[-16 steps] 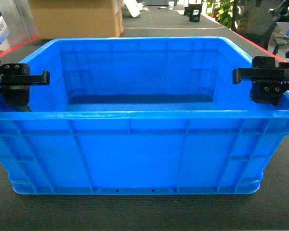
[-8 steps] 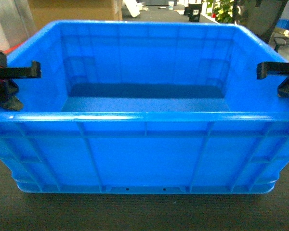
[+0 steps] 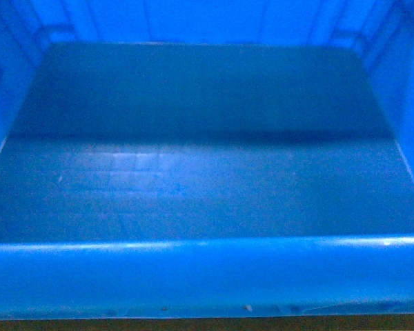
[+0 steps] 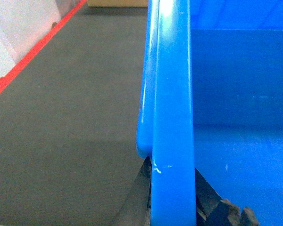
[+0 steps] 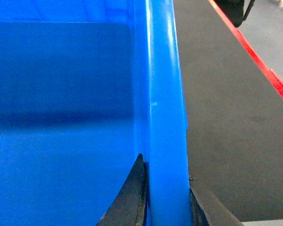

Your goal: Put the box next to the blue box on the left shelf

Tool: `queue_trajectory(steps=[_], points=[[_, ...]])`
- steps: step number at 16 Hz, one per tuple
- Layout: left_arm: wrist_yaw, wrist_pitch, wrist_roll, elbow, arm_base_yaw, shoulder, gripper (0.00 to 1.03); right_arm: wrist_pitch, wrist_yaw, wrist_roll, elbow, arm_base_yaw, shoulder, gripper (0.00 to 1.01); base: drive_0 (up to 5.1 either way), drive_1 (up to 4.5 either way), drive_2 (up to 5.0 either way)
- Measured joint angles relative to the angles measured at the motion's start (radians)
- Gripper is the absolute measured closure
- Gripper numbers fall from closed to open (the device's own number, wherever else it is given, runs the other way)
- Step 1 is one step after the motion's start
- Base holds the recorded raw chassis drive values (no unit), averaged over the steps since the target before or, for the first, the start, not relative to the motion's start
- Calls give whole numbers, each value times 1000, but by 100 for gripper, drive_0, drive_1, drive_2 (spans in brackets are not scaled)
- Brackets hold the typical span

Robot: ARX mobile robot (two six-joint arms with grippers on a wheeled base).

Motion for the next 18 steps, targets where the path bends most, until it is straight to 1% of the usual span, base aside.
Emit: queue_trajectory(steps=[2,3,6,9,18], points=[[-90,-76,-19,-13,-93,-119,94,-28,69,-25,-15,52,-100,90,0,0,0],[-117,-82,-23,-29,-121,-145,94,-29,99,-40,-27,70,-128,90,0,0,0],[-122,-82,-30,-33,-123,-146,94,-24,101,-51,-27,70,-128,90,0,0,0],[-118,-87,-37,-36,-123,-137,94,-27,103,-50,-34,70,-118,90,0,0,0],[-119,-88,-37,-36,-123,-138,94,-28,103,-50,-34,70,-118,90,0,0,0]])
